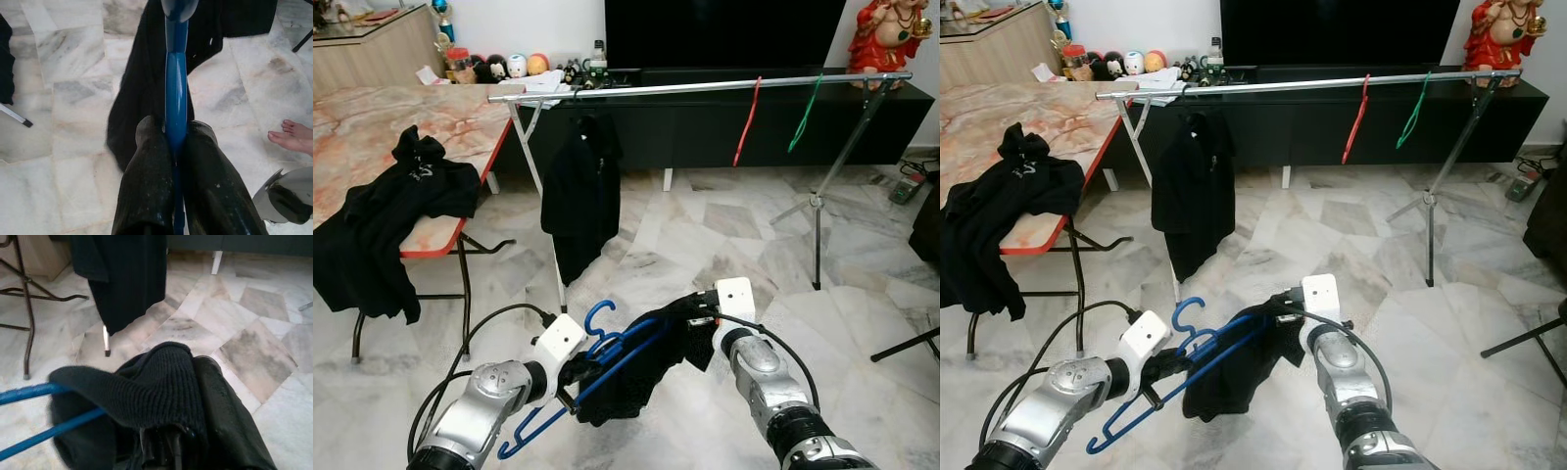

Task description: Hang hanger

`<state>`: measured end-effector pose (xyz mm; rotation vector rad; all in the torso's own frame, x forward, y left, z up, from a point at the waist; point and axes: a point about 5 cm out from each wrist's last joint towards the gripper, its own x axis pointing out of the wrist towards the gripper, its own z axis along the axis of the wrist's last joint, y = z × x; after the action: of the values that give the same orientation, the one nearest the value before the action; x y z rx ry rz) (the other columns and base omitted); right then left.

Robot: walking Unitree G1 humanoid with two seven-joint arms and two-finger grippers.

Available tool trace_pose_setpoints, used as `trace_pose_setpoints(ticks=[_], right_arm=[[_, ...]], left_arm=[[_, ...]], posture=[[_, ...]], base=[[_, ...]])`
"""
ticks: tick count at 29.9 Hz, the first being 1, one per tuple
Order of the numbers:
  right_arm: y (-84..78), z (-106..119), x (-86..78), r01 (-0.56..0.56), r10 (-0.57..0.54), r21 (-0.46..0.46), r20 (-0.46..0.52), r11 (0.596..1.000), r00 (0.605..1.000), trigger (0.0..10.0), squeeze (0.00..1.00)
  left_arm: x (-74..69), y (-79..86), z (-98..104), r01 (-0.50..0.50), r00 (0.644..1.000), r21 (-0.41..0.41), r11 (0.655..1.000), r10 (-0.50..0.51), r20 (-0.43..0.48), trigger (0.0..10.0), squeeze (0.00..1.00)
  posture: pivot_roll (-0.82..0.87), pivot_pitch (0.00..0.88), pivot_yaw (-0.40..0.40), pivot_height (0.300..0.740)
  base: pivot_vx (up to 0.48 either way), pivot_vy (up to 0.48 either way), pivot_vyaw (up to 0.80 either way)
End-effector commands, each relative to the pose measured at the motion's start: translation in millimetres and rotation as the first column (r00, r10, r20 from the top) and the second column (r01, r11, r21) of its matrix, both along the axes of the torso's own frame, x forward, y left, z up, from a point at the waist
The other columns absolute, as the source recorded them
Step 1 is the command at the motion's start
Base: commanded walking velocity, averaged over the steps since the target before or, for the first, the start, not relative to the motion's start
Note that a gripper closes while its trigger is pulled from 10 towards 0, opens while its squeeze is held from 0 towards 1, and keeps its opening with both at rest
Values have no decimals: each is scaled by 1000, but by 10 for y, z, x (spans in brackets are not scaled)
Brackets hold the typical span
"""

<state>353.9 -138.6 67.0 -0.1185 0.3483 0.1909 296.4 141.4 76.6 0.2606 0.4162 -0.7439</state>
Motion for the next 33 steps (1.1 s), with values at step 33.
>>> trace_pose_setpoints(ticks=[33], right_arm=[[212,347,23,-214,206,305,59,928,977,10000,0]], left_arm=[[33,-92,72,3,1000,-111,994,-1,15,10000,0]], posture=[[102,63,32,740]], base=[[0,0,0]])
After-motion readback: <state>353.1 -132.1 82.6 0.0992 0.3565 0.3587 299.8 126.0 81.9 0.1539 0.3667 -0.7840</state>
